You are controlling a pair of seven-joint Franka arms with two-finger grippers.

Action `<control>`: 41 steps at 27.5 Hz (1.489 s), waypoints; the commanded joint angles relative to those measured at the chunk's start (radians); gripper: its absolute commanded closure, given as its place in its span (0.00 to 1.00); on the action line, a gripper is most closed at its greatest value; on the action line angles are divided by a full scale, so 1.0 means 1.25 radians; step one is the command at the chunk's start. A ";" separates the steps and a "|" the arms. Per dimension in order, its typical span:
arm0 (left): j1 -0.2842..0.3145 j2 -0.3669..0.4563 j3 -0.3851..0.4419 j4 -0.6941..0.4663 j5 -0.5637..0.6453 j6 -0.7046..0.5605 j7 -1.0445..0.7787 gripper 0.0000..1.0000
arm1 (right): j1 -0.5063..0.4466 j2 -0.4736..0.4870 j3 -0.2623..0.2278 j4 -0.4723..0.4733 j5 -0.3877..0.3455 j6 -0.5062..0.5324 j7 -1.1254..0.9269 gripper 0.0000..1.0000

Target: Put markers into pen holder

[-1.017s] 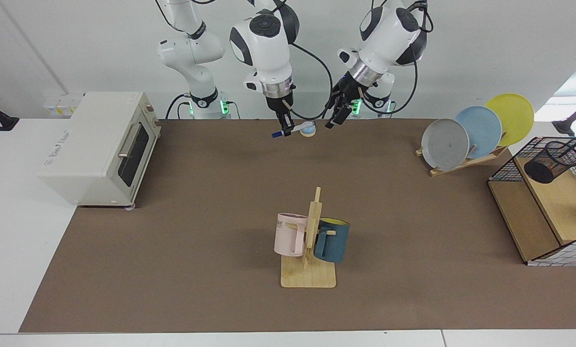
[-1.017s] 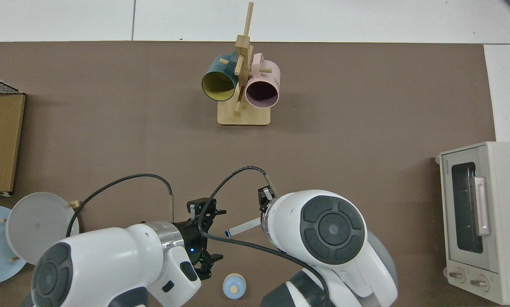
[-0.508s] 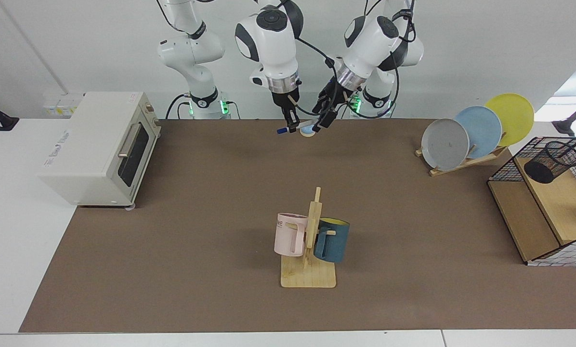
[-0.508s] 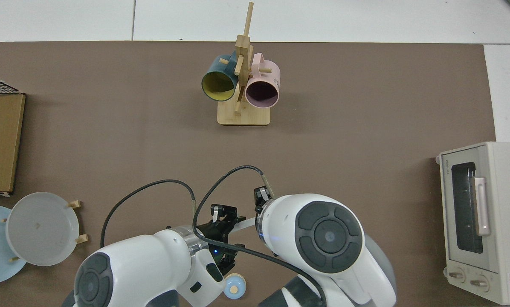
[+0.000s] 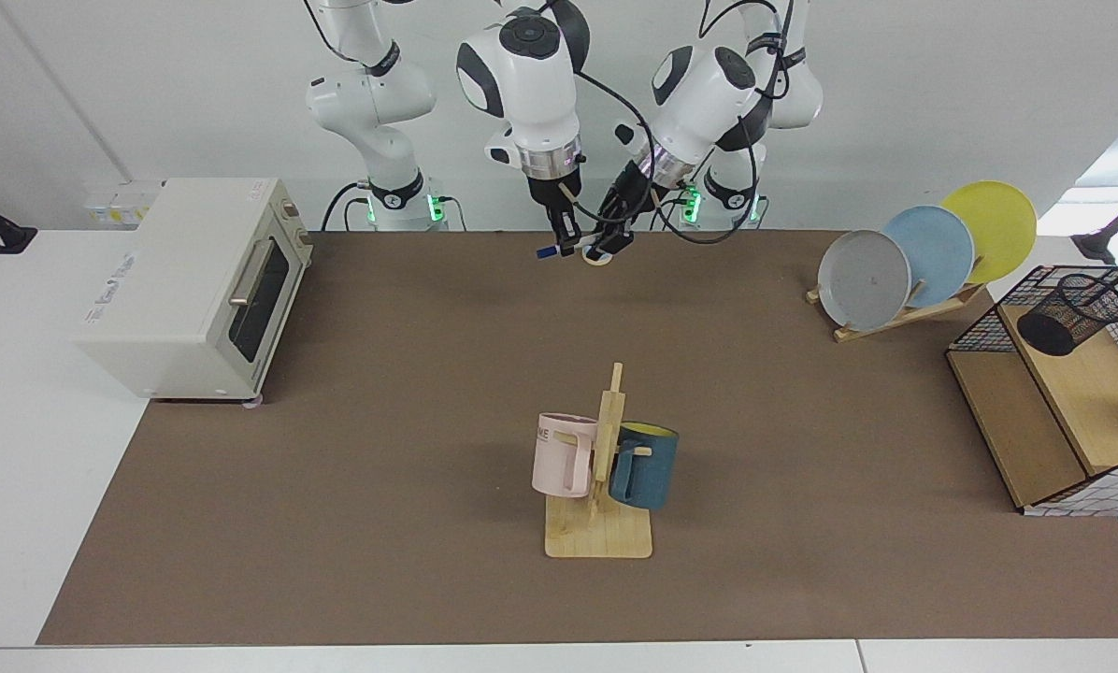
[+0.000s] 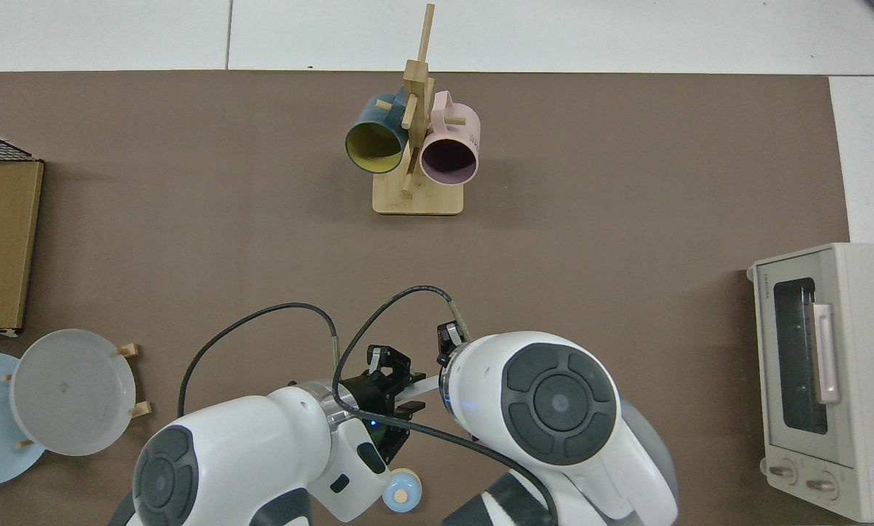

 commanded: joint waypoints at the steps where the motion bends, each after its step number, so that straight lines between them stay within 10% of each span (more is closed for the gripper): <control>1: 0.000 -0.005 0.004 0.033 -0.013 -0.040 -0.004 0.63 | -0.013 0.008 0.004 0.018 -0.016 -0.023 -0.023 1.00; 4: 0.000 -0.007 0.004 0.037 -0.013 -0.050 -0.004 0.66 | -0.015 0.005 0.003 0.018 -0.015 -0.025 -0.035 1.00; 7: 0.000 -0.009 0.004 0.037 -0.010 -0.051 -0.010 1.00 | -0.015 0.005 0.003 0.018 -0.015 -0.025 -0.035 1.00; 28: 0.009 -0.009 0.005 0.037 0.012 -0.080 -0.025 1.00 | -0.016 0.002 0.003 0.018 -0.015 -0.025 -0.038 0.98; 30: 0.009 -0.009 0.005 0.037 0.012 -0.080 -0.025 1.00 | -0.016 0.001 0.003 0.018 -0.015 -0.026 -0.045 0.59; 32: 0.009 -0.009 0.005 0.037 0.012 -0.080 -0.025 1.00 | -0.015 -0.005 0.003 0.017 -0.015 -0.025 -0.070 0.00; 41: 0.011 -0.009 0.005 0.037 0.014 -0.081 -0.026 1.00 | -0.015 -0.008 0.003 0.016 -0.016 -0.047 -0.093 0.00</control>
